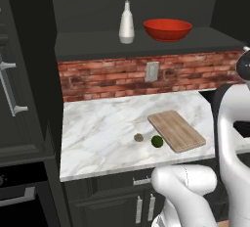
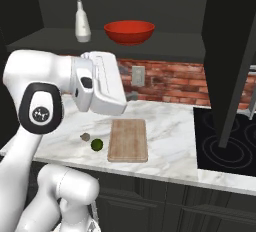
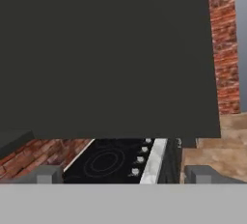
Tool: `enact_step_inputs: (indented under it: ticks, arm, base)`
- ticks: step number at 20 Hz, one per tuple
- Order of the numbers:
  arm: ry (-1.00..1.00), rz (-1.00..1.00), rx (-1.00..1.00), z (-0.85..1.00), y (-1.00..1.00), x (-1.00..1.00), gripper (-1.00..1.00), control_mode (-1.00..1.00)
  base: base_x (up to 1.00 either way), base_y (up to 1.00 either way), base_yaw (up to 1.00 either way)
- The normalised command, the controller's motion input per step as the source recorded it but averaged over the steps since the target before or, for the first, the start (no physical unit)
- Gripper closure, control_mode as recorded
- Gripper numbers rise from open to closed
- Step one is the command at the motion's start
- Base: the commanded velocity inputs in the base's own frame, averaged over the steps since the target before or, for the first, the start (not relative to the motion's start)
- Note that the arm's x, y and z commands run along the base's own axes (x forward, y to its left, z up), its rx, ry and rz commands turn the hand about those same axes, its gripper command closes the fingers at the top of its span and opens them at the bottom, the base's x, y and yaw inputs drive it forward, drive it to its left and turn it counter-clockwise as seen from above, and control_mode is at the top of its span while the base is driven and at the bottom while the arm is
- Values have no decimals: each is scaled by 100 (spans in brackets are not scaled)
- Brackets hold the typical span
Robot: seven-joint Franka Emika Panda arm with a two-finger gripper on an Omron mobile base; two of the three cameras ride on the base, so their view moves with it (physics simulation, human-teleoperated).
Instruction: Open the cabinet. Place the bowl and condiment on the counter. Then place the lime and garlic on the cutting board.
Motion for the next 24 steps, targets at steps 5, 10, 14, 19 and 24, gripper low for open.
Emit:
enact_step_inputs:
  ticks: [5, 10, 14, 19, 24]
  arm:
    - [29, 19, 0, 0, 38, -25, -100, -100]
    - [27, 20, 0, 0, 30, -28, -100, -100]
    - [20, 18, 0, 0, 38, -18, -100, -100]
    - [6, 16, 0, 0, 41, -6, -100, -100]
    - [0, 17, 0, 0, 28, 0, -100, -100]
  base:
    - [0, 0, 0]
    - [0, 0, 0]
    - [0, 0, 0]
    - [0, 0, 0]
    - [0, 0, 0]
